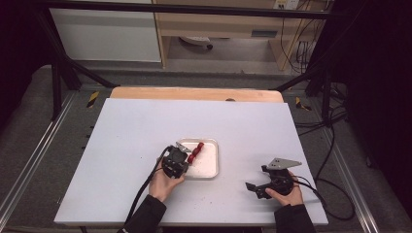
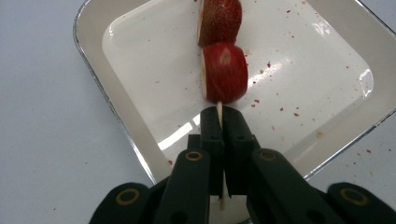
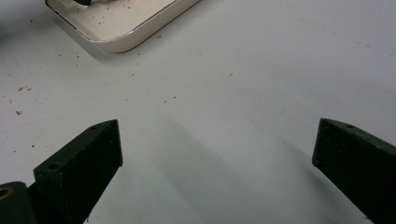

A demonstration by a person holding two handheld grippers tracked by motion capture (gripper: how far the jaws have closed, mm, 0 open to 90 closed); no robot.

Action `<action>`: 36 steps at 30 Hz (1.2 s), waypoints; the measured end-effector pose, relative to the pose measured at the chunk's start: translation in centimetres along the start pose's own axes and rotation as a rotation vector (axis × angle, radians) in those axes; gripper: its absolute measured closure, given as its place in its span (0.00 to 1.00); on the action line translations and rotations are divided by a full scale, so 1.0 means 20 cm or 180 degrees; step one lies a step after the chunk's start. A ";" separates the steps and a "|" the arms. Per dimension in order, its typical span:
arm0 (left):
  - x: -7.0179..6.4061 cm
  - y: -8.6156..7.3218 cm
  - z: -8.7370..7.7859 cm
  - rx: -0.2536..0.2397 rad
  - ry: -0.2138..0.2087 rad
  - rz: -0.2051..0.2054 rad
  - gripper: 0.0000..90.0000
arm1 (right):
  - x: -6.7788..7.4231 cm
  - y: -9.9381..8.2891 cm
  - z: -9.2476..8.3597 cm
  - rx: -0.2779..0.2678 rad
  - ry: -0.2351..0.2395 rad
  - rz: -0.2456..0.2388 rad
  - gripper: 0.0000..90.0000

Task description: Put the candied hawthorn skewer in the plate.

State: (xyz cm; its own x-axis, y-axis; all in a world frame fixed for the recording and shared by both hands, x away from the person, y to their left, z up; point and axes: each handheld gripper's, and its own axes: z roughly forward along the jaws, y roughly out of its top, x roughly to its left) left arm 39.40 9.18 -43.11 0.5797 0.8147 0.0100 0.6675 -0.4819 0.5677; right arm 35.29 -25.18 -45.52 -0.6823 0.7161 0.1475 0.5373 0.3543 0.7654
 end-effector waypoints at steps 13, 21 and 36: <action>0.05 -0.02 -0.13 -0.0291 -0.0176 0.0201 0.67 | 0.00 0.00 -0.01 -0.0033 -0.0011 0.0009 0.02; 0.10 -0.05 -0.21 -0.0321 -0.0399 0.0322 0.39 | 0.00 0.01 -0.01 -0.0049 -0.0009 0.0033 0.02; 0.30 -0.31 -0.33 -0.0418 -0.0376 0.0300 0.07 | 0.00 0.01 -0.02 -0.0058 -0.0029 0.0032 0.02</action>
State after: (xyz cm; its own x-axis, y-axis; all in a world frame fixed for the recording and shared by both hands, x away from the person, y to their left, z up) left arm 35.52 19.16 -41.16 0.6928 0.7207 -0.0240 0.5454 -0.5018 0.6713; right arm 35.19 -25.36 -45.19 -0.6722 0.7250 0.1497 0.5351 0.3361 0.7751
